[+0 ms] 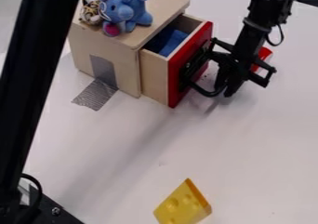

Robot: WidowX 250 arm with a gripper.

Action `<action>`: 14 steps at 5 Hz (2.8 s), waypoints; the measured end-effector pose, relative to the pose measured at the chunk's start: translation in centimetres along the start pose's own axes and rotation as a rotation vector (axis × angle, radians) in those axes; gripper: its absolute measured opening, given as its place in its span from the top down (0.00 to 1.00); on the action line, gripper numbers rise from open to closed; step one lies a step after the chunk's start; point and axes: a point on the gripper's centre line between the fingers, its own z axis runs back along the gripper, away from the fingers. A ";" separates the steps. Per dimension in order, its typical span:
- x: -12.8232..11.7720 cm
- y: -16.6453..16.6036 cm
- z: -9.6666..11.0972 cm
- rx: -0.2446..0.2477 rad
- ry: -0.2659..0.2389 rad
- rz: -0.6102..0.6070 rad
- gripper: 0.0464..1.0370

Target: Closed the drawer.

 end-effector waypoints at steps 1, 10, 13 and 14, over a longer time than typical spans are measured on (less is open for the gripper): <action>0.1 0.2 0.3 -0.003 -0.002 0.009 0.92; -0.7 6.6 -0.2 0.013 0.094 0.166 0.68; 1.4 5.2 5.4 -0.079 -0.165 0.067 0.04; 1.6 3.5 8.7 -0.096 -0.317 -0.026 0.04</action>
